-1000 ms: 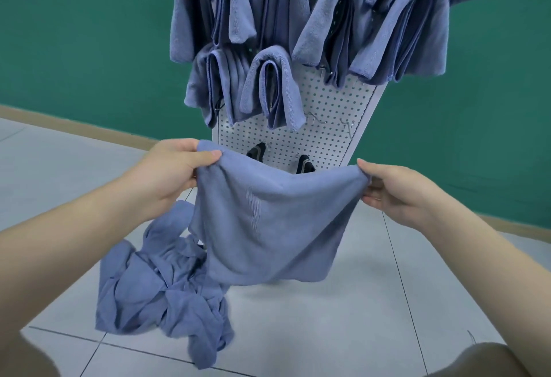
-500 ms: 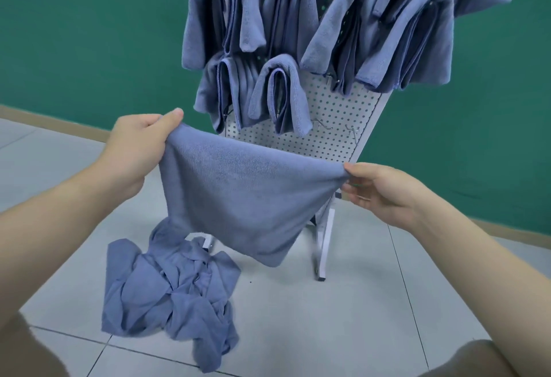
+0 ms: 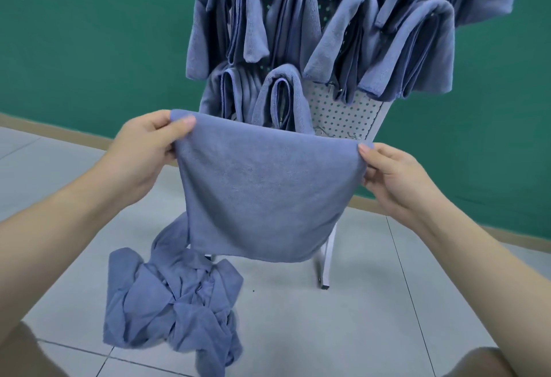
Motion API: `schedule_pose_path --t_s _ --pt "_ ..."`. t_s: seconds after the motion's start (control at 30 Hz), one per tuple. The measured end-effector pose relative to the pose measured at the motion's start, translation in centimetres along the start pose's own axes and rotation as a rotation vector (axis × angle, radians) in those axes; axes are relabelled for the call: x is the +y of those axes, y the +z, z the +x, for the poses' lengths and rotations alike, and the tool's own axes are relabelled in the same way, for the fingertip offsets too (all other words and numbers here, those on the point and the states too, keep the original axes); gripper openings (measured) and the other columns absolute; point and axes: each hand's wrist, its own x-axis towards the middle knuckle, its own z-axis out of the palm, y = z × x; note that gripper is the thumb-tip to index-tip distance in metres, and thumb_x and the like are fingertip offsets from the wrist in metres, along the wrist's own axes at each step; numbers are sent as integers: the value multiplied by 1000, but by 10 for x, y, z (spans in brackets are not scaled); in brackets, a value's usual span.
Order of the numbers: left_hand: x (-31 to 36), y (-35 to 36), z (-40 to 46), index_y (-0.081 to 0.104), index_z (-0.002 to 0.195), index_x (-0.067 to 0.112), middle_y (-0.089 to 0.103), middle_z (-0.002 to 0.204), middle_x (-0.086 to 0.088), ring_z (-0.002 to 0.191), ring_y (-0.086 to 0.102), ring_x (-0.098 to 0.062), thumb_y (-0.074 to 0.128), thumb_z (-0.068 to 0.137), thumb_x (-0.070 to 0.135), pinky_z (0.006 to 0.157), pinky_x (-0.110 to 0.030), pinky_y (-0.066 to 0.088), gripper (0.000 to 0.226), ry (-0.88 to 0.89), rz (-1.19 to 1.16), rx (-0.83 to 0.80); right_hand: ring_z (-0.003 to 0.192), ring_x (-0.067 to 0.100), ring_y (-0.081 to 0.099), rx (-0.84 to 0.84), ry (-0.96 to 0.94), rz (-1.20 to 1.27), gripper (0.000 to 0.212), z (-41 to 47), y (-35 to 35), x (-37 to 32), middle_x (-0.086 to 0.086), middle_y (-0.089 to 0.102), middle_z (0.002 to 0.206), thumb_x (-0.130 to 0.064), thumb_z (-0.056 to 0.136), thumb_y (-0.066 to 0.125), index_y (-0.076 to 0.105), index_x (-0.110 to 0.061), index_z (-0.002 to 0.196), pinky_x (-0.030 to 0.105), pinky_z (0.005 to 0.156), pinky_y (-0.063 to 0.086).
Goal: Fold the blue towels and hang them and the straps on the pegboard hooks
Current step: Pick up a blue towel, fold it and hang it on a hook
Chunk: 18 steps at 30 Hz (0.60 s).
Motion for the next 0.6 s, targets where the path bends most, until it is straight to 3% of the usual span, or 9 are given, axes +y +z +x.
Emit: schedule_pose_path --t_s 0.13,0.23,0.37,0.43,0.5,0.6 --pt "-5 0 1 70 98 12 78 82 5 76 72 -8 63 96 0 70 -19 58 14 0 6 21 66 9 63 56 -53 -34 5 3 -10 -3 -1 71 76 -7 98 65 66 -7 92 22 69 52" --pt "-18 1 5 68 90 12 76 71 7 68 70 -5 67 95 0 66 -19 58 13 -76 22 94 67 13 63 117 3 -82 14 6 -15 4 -4 68 67 -9 94 72 59 -9 91 27 69 54" --pt "-29 11 7 57 94 16 76 79 -3 69 68 -16 74 91 2 68 -32 59 23 -128 65 180 92 27 71 0 170 -57 30 9 -19 15 17 77 107 -13 92 76 69 3 117 41 84 62" --pt "-43 11 9 55 99 18 74 87 -9 73 66 -21 79 87 3 71 -38 58 32 -173 183 173 90 22 74 -52 245 -85 19 7 -18 22 16 78 103 -8 93 72 73 4 107 32 82 62" --pt "-61 9 8 65 104 10 73 99 -17 83 67 -26 84 82 4 84 -47 61 30 -287 312 166 83 18 74 -76 334 -182 11 1 -17 36 13 78 97 -6 93 72 72 4 98 25 75 61" --pt "-76 13 6 69 91 -11 72 94 -24 81 66 -27 83 81 2 90 -56 60 22 -400 270 125 76 17 71 -85 410 -312 14 -4 -18 58 11 73 88 -8 93 74 65 -3 83 27 76 61"
